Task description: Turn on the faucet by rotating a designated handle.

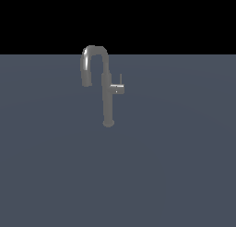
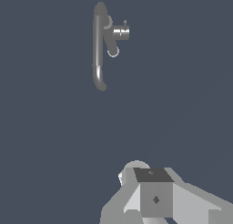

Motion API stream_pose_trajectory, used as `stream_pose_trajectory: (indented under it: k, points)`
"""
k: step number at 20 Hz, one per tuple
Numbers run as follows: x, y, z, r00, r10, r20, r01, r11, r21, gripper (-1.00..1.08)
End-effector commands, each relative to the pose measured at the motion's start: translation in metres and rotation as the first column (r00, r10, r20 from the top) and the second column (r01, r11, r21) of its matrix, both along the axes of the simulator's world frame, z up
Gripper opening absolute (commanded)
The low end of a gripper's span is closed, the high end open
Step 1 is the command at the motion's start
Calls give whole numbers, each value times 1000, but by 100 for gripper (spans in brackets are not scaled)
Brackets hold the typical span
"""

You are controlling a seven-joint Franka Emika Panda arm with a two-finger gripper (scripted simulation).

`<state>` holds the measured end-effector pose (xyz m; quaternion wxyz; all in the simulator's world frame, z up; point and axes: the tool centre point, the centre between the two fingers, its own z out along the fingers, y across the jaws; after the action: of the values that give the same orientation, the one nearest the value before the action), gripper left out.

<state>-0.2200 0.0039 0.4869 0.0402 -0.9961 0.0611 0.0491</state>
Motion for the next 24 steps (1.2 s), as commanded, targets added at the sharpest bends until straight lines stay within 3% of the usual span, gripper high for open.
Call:
stream_pose_trajectory:
  k: [1,7,13,19,24]
  points:
    - [12,1,-3,999,-36,-30,37,999,34,-100]
    - [46,3,-14,983,-133,-124,149,980,129,-100]
    - [82,3,-28,947,-223,-232,274,937,217,-100]
    - [119,0,-46,887,-299,-351,407,866,291,-100]
    - [148,-4,-65,820,-346,-457,520,785,338,-100]
